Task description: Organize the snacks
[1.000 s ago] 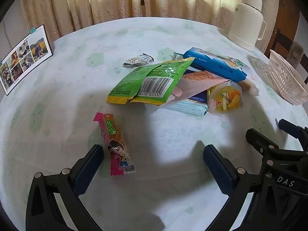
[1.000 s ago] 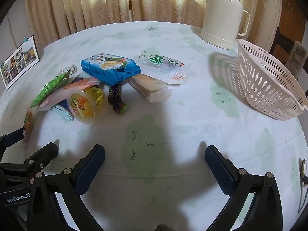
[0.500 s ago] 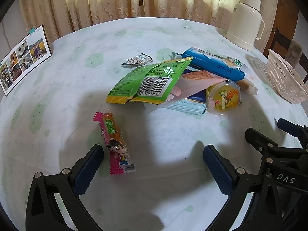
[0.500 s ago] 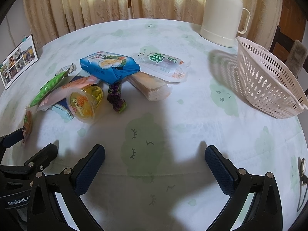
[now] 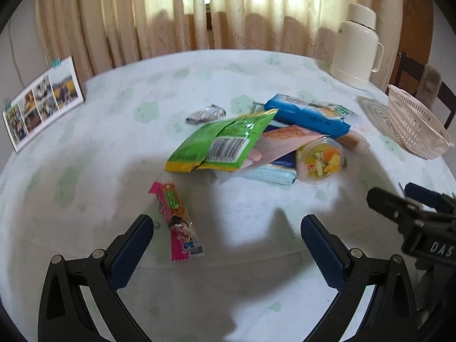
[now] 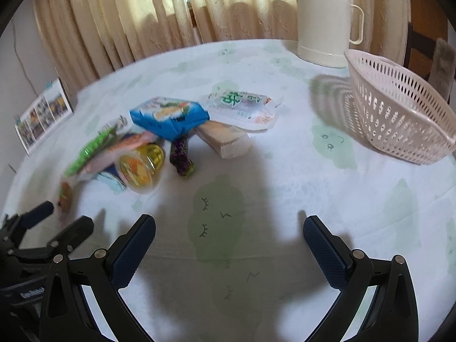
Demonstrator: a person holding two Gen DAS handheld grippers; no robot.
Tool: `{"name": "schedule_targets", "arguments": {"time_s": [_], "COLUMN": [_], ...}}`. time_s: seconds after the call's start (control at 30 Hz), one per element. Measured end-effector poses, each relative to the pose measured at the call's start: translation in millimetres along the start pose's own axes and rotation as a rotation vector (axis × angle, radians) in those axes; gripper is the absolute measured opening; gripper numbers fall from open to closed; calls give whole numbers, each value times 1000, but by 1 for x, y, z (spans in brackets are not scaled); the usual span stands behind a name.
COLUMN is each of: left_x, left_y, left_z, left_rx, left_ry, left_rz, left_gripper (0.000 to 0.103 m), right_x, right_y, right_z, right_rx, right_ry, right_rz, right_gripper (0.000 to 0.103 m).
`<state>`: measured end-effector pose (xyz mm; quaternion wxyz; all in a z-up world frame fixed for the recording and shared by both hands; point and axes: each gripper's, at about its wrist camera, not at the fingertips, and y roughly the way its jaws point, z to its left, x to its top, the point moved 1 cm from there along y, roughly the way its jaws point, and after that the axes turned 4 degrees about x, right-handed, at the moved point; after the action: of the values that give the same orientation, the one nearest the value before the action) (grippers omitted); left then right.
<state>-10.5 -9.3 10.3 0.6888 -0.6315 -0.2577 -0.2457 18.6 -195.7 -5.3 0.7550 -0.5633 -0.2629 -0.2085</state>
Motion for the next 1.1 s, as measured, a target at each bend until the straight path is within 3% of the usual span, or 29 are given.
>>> {"name": "schedule_targets", "arguments": {"time_s": [0.23, 0.37, 0.5, 0.63, 0.93, 1.1], "left_x": [3, 8, 19, 27, 52, 55], "left_y": [-3, -9, -18, -22, -25, -26], "left_z": [-3, -2, 4, 10, 50, 53], "left_rx": [22, 79, 128, 159, 130, 148], "left_ry": [29, 59, 71, 78, -34, 2], "left_rz": [-10, -11, -39, -48, -61, -114], "left_gripper": [102, 103, 103, 103, 102, 102], "right_x": [1, 7, 20, 32, 47, 53], "right_y": [-11, -16, -23, -29, -26, -17], "right_z": [8, 16, 12, 12, 18, 21], "right_rx": [48, 71, 149, 173, 180, 189], "right_ry": [-40, -87, -52, -44, -97, -106], "right_rz": [-63, -73, -80, -102, -122, -117], "right_gripper": [103, 103, 103, 103, 103, 103]}}
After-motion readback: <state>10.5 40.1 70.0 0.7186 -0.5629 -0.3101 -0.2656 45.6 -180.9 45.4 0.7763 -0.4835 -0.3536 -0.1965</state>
